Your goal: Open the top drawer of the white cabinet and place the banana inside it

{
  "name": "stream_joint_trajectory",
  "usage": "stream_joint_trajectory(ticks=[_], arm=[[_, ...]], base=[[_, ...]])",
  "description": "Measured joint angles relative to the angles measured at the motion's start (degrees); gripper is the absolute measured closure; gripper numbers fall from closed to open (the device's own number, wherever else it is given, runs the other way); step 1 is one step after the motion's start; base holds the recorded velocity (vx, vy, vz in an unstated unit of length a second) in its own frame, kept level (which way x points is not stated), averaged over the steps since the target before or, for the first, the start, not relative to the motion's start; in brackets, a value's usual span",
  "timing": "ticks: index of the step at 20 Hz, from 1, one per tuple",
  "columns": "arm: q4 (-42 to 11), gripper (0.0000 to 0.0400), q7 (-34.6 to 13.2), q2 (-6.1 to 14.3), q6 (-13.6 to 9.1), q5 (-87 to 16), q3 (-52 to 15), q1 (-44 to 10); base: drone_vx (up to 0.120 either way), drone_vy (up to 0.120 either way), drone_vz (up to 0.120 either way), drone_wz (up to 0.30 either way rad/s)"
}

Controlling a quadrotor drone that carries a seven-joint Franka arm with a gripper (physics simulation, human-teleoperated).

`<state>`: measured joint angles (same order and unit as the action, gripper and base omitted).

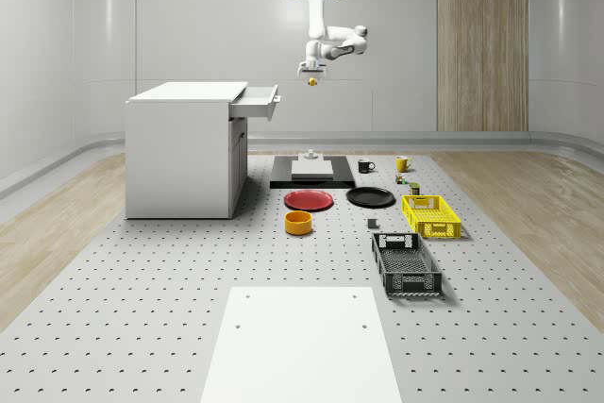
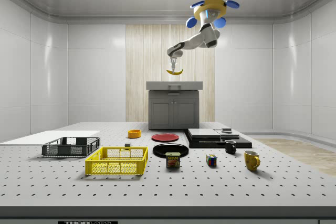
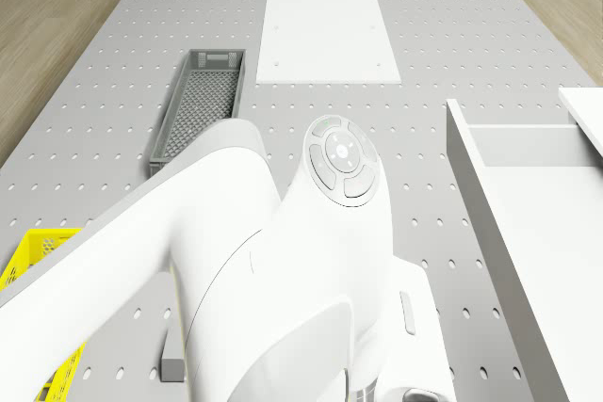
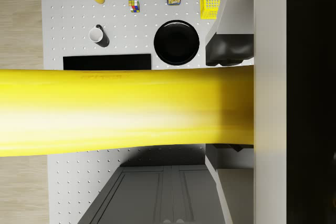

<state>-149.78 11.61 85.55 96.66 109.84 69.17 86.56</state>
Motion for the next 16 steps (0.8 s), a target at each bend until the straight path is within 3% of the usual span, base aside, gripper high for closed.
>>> stream_joint_trajectory(ticks=[4,16], arm=[[0.0,0.0207,0.0,0.01,0.01,0.0,0.0,0.0],[0.0,0.0207,0.01,0.03,0.03,-0.02,0.0,0.01]], base=[[0.0,-0.12,0.06,0.0],[0.0,-0.12,0.0,0.0]])
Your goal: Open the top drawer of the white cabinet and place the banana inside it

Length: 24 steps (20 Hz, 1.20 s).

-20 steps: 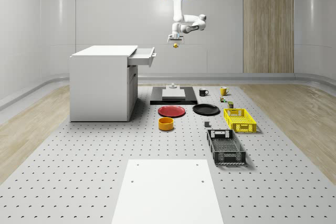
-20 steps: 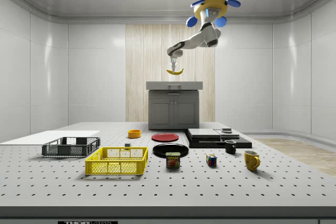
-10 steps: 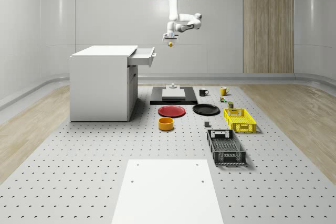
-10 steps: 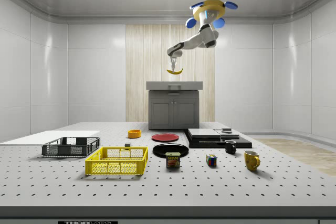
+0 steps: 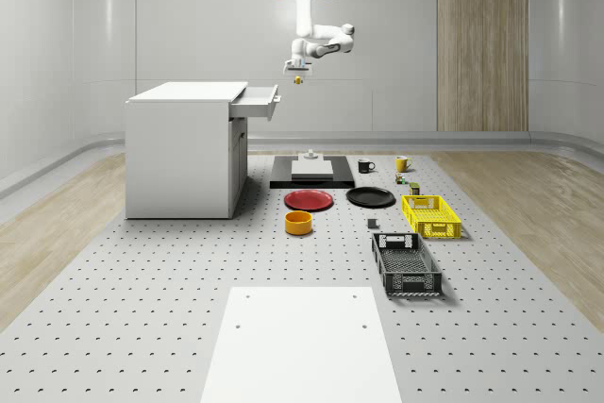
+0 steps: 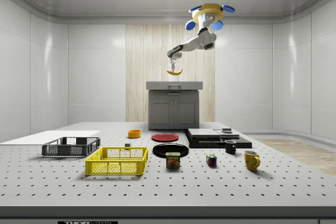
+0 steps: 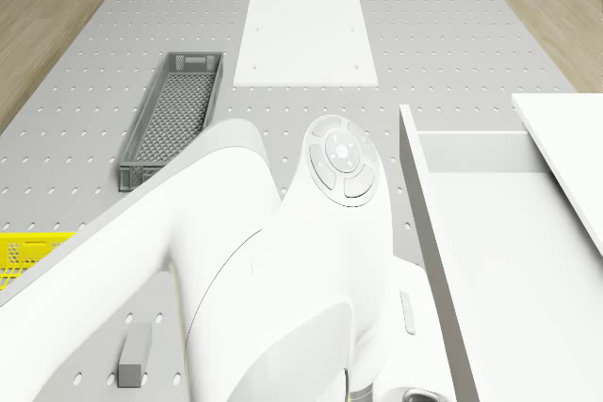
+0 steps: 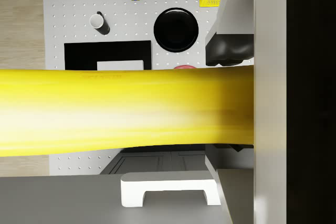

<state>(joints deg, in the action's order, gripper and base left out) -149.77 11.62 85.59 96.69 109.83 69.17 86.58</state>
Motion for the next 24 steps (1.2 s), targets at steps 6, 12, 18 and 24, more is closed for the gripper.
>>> stream_joint_trajectory(ticks=[6,12,18,24], arm=[[0.0,0.0207,0.0,0.01,0.01,-0.01,0.0,0.0],[0.0,0.0207,0.01,0.02,0.02,-0.01,0.0,0.01],[0.0,0.0207,0.01,0.03,0.03,-0.02,0.0,0.01],[0.0,0.0207,0.01,0.04,0.04,-0.02,0.0,0.02]], base=[[0.0,-0.12,0.0,0.0],[0.0,-0.12,0.0,0.0],[0.0,-0.12,0.0,0.0],[0.0,-0.12,0.0,0.0]])
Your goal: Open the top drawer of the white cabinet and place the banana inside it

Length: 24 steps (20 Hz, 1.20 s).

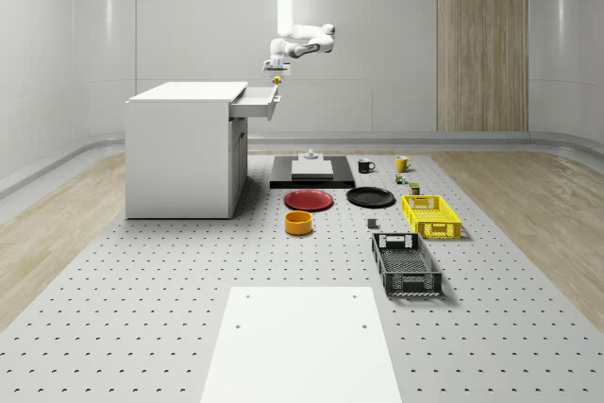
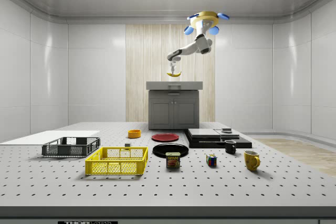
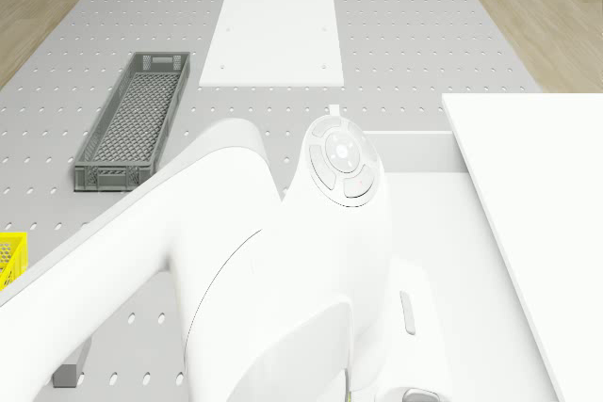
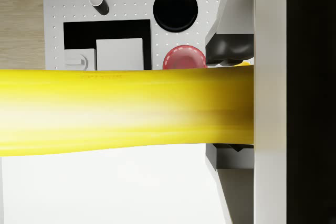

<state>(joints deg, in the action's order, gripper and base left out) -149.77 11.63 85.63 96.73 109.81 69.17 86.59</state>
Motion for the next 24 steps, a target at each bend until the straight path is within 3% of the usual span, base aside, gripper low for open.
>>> stream_joint_trajectory(ticks=[14,24], arm=[[0.0,0.0207,0.01,0.02,0.02,-0.01,0.0,0.01],[0.0,0.0207,0.01,0.03,0.03,-0.01,0.0,0.01]], base=[[0.0,-0.12,0.0,0.0],[0.0,-0.08,0.0,0.0]])
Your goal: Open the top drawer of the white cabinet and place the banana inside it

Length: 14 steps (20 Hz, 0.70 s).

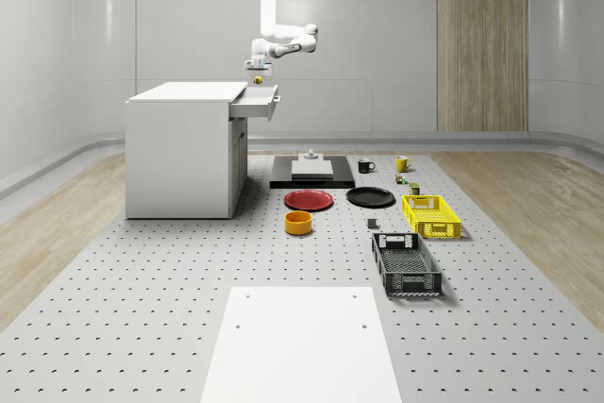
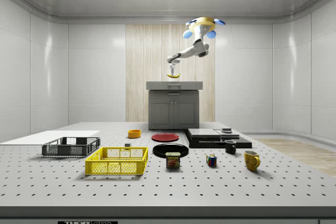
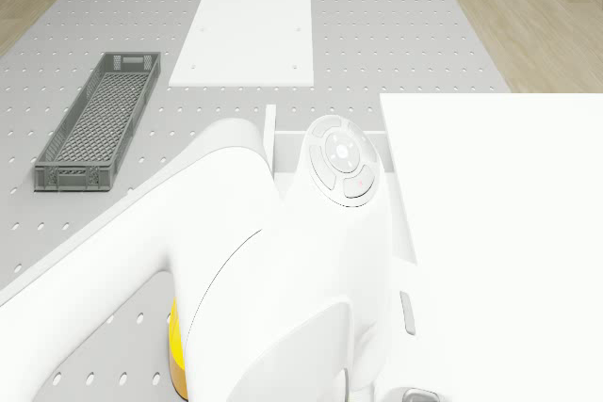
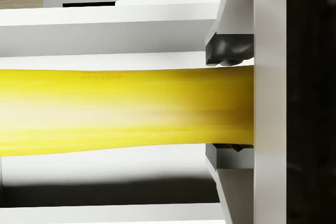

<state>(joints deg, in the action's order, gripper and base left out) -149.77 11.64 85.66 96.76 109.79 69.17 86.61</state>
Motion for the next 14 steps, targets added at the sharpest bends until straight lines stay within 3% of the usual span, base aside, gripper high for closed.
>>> stream_joint_trajectory(ticks=[14], arm=[[2.92,0.0207,-0.18,-1.34,2.7,5.25,-5.66,1.31]], base=[[0.0,-0.006,0.0,0.0]])
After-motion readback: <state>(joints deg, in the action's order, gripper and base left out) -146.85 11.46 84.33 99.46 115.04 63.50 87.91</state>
